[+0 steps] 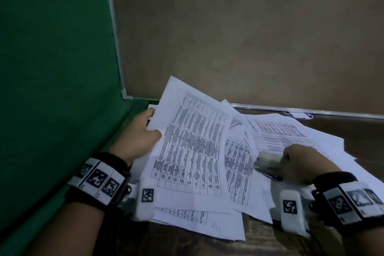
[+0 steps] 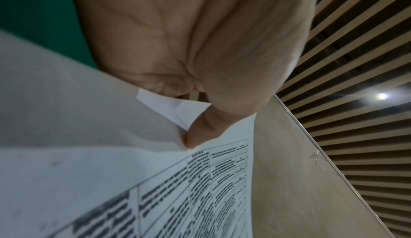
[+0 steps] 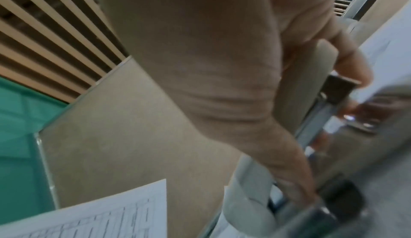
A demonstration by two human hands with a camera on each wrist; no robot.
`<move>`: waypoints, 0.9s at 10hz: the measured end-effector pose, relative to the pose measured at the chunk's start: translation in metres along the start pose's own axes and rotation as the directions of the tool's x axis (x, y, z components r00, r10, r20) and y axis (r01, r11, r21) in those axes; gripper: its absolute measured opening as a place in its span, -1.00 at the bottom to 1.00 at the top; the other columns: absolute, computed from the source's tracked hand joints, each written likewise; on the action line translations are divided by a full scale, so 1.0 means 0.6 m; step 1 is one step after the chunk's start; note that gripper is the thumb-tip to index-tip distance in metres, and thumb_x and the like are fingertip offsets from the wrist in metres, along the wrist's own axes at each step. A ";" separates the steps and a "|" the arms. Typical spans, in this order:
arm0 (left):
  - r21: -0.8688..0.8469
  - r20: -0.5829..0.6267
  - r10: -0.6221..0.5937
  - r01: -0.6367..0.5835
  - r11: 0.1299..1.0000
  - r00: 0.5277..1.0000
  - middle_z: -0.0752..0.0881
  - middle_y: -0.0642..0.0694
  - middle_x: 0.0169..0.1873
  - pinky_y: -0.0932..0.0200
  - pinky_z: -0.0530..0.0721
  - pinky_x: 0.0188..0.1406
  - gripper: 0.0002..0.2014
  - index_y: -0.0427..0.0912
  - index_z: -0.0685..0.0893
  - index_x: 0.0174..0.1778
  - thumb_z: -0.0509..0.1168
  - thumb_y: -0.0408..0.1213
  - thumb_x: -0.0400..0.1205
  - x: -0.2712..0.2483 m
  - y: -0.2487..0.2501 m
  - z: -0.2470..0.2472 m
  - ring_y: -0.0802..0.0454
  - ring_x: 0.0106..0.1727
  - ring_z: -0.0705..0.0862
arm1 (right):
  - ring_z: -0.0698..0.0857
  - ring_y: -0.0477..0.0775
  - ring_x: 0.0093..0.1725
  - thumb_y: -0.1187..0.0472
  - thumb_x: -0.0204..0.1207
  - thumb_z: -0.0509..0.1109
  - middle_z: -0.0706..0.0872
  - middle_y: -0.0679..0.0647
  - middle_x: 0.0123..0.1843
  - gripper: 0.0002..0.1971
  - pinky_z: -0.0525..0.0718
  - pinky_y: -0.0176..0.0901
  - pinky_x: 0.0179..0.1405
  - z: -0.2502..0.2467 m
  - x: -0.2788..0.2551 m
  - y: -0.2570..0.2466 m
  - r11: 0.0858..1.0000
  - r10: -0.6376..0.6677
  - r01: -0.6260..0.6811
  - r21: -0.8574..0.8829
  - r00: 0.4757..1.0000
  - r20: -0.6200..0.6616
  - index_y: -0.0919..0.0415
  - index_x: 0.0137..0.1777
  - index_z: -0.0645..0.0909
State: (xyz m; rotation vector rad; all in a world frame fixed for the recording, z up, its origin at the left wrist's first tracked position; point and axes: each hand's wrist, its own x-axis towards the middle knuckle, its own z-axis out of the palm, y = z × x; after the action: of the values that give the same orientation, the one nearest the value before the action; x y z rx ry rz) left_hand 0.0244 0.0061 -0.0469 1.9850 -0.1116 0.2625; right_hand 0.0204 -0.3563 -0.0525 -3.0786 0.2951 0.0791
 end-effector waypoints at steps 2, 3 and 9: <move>0.026 0.120 0.063 -0.067 0.997 0.991 0.79 0.26 0.25 -0.06 0.71 0.36 -0.37 0.30 0.55 0.44 0.20 -0.51 0.60 -0.004 -0.010 0.010 0.10 0.28 0.78 | 0.77 0.47 -0.23 0.17 0.64 0.49 0.80 0.23 -0.32 -0.86 0.73 0.27 -0.16 -0.036 -0.031 -0.058 0.456 0.032 0.425 0.782 0.870 -0.491 0.17 -0.05 0.58; 0.082 0.197 0.065 -0.082 0.993 0.978 0.74 0.44 0.23 0.12 0.71 0.36 -0.30 0.49 0.47 0.42 0.17 -0.47 0.60 -0.012 0.003 0.015 0.20 0.21 0.77 | 0.70 0.37 -0.32 0.28 0.70 0.44 0.74 0.26 -0.17 -0.85 0.70 0.24 -0.24 -0.051 -0.023 -0.110 -0.010 0.044 0.501 0.866 0.865 -0.500 0.10 0.07 0.49; 0.117 0.294 0.146 -0.187 0.975 0.945 0.64 0.33 -0.06 0.42 0.33 -0.22 -0.12 1.00 0.26 0.09 0.20 -0.44 0.71 -0.019 0.014 0.036 0.09 0.04 0.38 | 0.85 0.17 0.16 -0.12 0.62 0.30 0.79 0.17 0.25 -0.33 0.82 -0.03 0.09 -0.091 0.012 -0.239 -0.211 -0.146 0.619 0.757 0.746 -0.650 0.24 0.61 0.26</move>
State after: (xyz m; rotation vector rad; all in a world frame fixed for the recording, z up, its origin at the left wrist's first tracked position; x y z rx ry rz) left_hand 0.0145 -0.0175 -0.0506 2.1511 -0.4591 0.0935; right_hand 0.0574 -0.2200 0.0075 -1.3736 -0.5179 -0.4993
